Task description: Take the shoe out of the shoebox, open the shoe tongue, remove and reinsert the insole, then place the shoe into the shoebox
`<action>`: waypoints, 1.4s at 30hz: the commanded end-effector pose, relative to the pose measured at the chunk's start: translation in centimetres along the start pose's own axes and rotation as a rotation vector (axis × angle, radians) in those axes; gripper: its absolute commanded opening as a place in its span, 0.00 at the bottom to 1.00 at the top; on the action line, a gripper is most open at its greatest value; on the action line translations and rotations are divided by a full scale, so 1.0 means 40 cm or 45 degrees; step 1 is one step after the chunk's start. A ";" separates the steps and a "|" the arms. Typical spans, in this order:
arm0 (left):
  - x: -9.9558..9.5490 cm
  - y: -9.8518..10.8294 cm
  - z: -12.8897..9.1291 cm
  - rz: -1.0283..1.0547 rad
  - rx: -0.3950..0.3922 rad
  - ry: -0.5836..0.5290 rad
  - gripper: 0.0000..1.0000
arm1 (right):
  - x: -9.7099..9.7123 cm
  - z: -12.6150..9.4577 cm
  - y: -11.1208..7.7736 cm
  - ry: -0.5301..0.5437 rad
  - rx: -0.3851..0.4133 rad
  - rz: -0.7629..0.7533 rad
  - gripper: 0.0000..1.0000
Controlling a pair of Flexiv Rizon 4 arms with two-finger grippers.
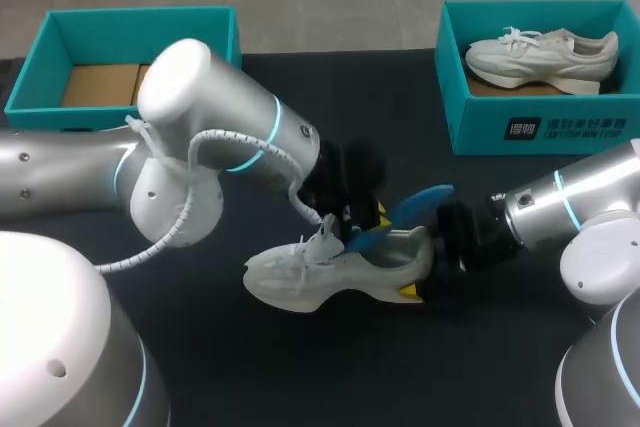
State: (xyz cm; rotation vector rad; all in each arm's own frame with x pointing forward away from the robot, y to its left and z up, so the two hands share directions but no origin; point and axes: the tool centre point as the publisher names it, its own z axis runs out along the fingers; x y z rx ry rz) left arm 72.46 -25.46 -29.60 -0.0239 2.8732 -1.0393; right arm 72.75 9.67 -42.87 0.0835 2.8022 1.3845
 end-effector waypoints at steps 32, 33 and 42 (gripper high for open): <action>-0.034 -0.130 -0.152 0.192 0.270 0.162 0.00 | 0.001 0.003 -0.001 -0.001 0.005 0.001 0.00; -0.034 -0.130 -0.152 0.192 0.270 0.162 0.00 | 0.001 0.003 -0.001 -0.001 0.005 0.001 0.00; -0.034 -0.130 -0.152 0.192 0.270 0.162 0.00 | 0.001 0.003 -0.001 -0.001 0.005 0.001 0.00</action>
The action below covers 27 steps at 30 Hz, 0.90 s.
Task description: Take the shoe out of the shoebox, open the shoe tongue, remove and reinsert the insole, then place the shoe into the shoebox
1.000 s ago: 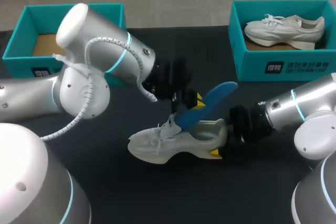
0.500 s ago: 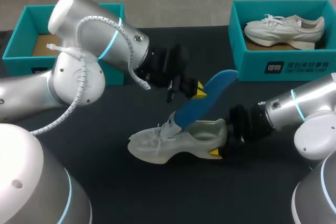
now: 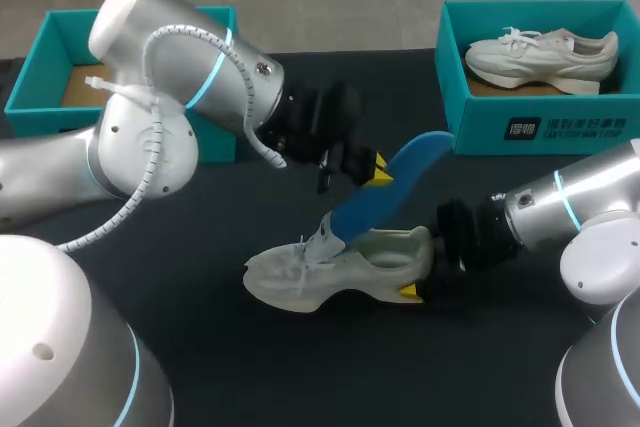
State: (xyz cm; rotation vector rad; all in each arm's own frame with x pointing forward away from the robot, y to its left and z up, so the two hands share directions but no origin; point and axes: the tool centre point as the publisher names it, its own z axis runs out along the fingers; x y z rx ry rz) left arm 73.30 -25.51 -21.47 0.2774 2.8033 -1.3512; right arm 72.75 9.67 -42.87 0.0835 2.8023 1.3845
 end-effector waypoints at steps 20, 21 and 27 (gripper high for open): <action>0.067 -0.187 -0.126 -0.401 0.260 0.159 0.00 | 0.001 0.003 -0.001 -0.001 0.005 0.001 0.00; 0.071 -0.198 -0.133 -0.417 0.267 0.162 0.00 | 0.001 0.003 -0.001 -0.001 0.005 0.001 0.00; 0.095 -0.259 -0.159 -0.544 0.326 0.175 0.00 | 0.001 0.003 -0.001 -0.001 0.005 0.001 0.00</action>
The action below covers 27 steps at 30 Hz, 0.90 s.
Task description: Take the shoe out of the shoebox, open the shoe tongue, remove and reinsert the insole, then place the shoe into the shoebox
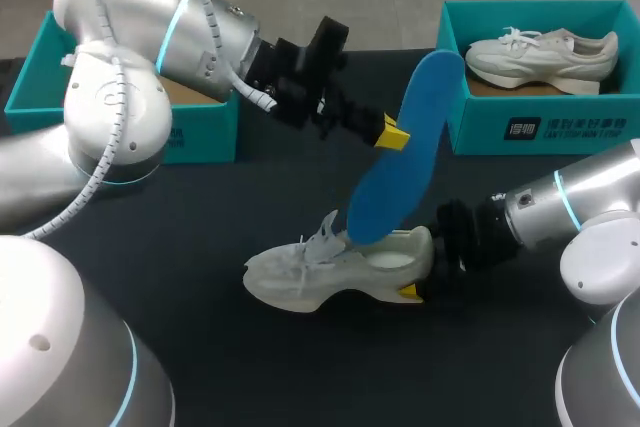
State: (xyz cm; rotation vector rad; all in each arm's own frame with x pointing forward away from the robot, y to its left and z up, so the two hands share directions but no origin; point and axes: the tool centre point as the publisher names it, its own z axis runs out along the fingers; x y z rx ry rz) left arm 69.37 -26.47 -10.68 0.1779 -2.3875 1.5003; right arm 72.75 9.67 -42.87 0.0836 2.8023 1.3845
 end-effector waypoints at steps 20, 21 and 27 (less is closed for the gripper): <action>0.114 -0.120 -0.069 -0.022 0.281 0.031 0.00 | 0.001 0.003 -0.001 -0.001 0.005 0.001 0.00; 0.114 -0.120 -0.069 -0.022 0.281 0.031 0.00 | 0.001 0.003 -0.001 -0.001 0.005 0.001 0.00; 0.114 -0.120 -0.069 -0.022 0.281 0.031 0.00 | 0.001 0.003 -0.001 -0.001 0.005 0.001 0.00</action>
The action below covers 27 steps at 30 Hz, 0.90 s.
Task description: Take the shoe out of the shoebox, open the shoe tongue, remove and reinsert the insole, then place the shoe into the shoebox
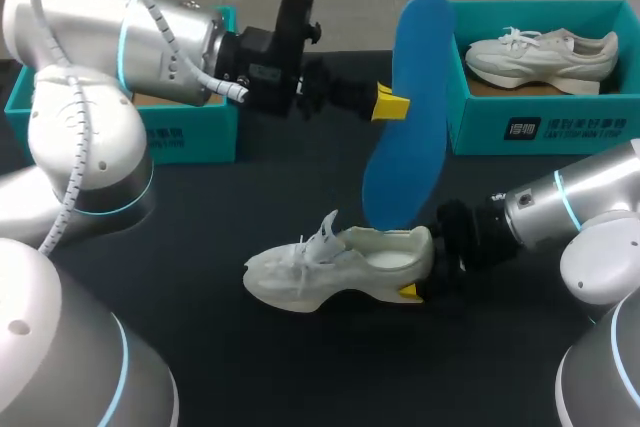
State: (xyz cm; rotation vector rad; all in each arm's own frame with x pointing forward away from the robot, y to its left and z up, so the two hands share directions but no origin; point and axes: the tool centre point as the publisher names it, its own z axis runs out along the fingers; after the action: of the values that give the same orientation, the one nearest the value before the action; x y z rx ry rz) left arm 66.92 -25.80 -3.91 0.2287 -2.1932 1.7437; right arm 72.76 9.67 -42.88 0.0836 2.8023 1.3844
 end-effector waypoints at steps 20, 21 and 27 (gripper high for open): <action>0.155 -0.075 0.004 -0.440 0.278 0.128 0.00 | 0.001 0.003 -0.001 -0.001 0.005 0.001 0.00; 0.162 -0.080 0.002 -0.431 0.270 0.136 0.00 | 0.001 0.003 -0.001 -0.001 0.005 0.001 0.00; 0.199 -0.102 -0.026 -0.389 0.201 0.253 0.00 | 0.001 0.003 -0.001 -0.001 0.005 0.001 0.00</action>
State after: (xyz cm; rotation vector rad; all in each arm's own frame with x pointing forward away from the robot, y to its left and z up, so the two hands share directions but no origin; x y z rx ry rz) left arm 60.13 -26.37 2.38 0.4254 -1.7551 1.7313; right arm 72.76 9.66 -42.88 0.0836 2.8023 1.3844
